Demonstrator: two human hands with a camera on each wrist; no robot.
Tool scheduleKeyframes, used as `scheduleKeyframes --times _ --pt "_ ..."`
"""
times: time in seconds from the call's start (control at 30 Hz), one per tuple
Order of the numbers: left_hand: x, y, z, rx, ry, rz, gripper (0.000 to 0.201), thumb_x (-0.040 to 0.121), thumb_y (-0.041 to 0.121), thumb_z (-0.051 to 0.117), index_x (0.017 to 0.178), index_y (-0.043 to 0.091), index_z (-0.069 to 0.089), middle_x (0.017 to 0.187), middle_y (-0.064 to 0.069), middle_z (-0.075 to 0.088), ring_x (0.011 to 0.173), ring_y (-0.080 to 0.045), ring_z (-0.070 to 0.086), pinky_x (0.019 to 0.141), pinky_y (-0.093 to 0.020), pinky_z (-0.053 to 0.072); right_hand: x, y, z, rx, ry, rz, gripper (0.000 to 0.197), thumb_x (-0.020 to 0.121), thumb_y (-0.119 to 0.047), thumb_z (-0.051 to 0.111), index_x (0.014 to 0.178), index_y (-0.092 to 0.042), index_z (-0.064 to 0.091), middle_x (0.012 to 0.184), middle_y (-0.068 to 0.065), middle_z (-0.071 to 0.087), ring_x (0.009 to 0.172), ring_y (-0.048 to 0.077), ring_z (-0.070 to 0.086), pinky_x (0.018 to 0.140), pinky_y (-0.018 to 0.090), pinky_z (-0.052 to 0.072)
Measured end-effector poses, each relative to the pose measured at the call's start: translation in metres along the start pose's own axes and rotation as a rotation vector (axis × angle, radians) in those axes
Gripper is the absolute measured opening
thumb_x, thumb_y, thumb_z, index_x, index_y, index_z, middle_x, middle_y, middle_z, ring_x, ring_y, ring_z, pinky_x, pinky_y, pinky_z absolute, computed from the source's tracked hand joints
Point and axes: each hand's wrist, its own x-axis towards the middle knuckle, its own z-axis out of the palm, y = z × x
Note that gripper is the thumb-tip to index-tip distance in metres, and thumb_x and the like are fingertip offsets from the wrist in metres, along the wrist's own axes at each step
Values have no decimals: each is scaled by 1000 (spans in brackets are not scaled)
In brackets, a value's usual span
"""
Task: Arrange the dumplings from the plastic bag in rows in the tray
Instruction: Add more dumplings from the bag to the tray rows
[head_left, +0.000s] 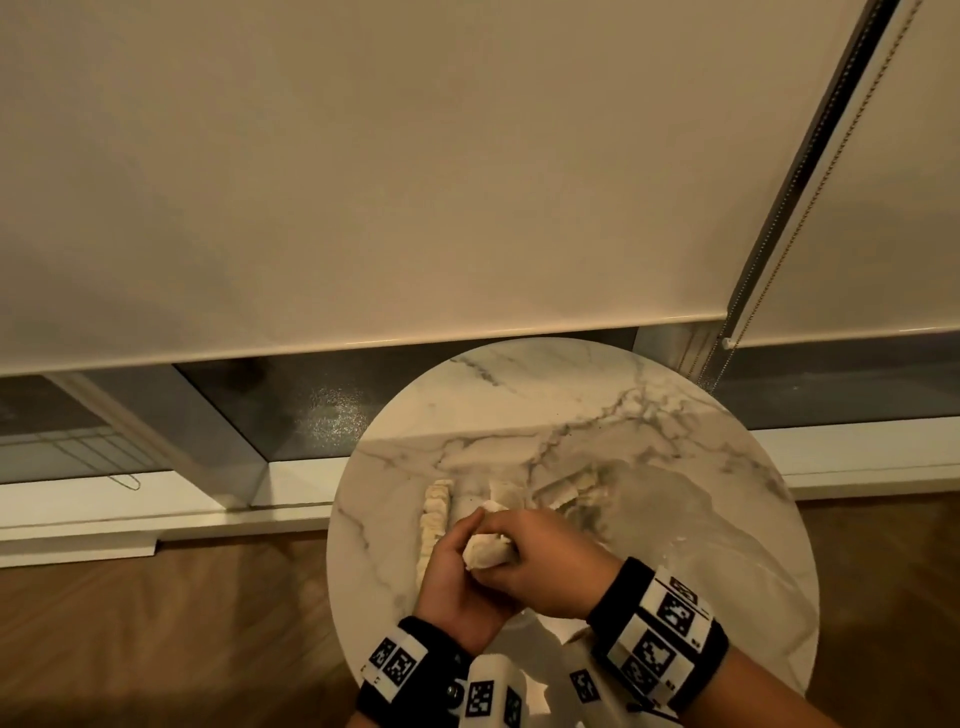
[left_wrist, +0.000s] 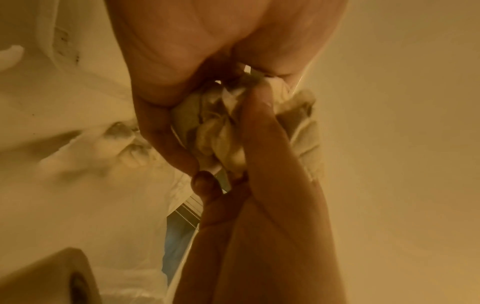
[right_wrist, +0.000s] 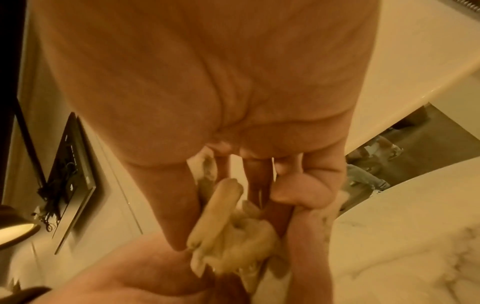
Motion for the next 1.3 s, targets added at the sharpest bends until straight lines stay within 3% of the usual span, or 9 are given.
scheduleKeyframes --times 0.2,0.37,0.53,0.63,0.77,0.87,1.1,1.2,1.3 --pt "-1 22 -30 6 5 -57 25 86 29 58 86 9 72 88 -14 68 82 -29 70 68 -35 53 14 -12 23 -61 86 -18 38 82 -44 68 118 -39 56 108 -10 56 98 8 53 74 22 41" --pt "-2 46 -53 -23 40 -71 33 88 33 60 113 12 67 113 -13 66 106 -28 64 82 -38 51 27 -19 33 31 201 -83 28 83 -43 69 108 -36 61 99 -15 57 87 2 54 76 19 47" --pt "-4 65 -68 -81 83 -77 32 90 36 57 106 11 68 97 -12 72 79 -25 70 65 -33 56 40 -27 41 231 254 -66 6 84 -34 74 88 -34 69 79 -15 66 77 6 62 64 13 43" --pt "-5 72 -78 -102 95 -72 30 88 34 59 104 9 67 88 -11 68 70 -25 65 59 -32 55 47 -32 46 493 261 -23 8 82 -26 79 87 -27 73 78 -4 69 75 9 65 65 24 52" --pt "-14 82 -86 -141 95 -58 30 79 31 62 76 4 76 73 -12 65 62 -24 61 62 -30 49 57 -42 46 882 276 -18 9 84 -3 75 92 -2 71 78 10 66 75 18 64 73 29 56" --pt "-17 88 -92 -168 118 -65 32 84 32 61 73 4 73 70 -12 64 56 -23 61 60 -29 48 64 -47 45 1116 247 11 12 84 -3 73 95 -1 68 86 16 63 83 27 63 81 44 56" --pt "-19 96 -104 -216 86 -82 30 89 33 61 100 6 68 80 -13 66 56 -23 63 56 -29 52 73 -60 45 1456 135 86 29 85 1 63 114 -1 61 88 16 64 79 28 66 75 46 58" --pt "-15 99 -120 -200 117 -85 35 86 34 66 114 13 62 92 -12 66 69 -26 64 66 -33 51 77 -59 46 1519 134 131 39 83 4 62 122 -3 58 88 14 61 79 27 64 76 50 58" --pt "-15 101 -134 -198 147 -83 36 81 32 71 110 12 66 97 -13 67 80 -27 63 77 -36 48 81 -55 47 1568 133 174 46 82 8 61 125 -7 59 87 13 61 79 27 65 75 50 59"
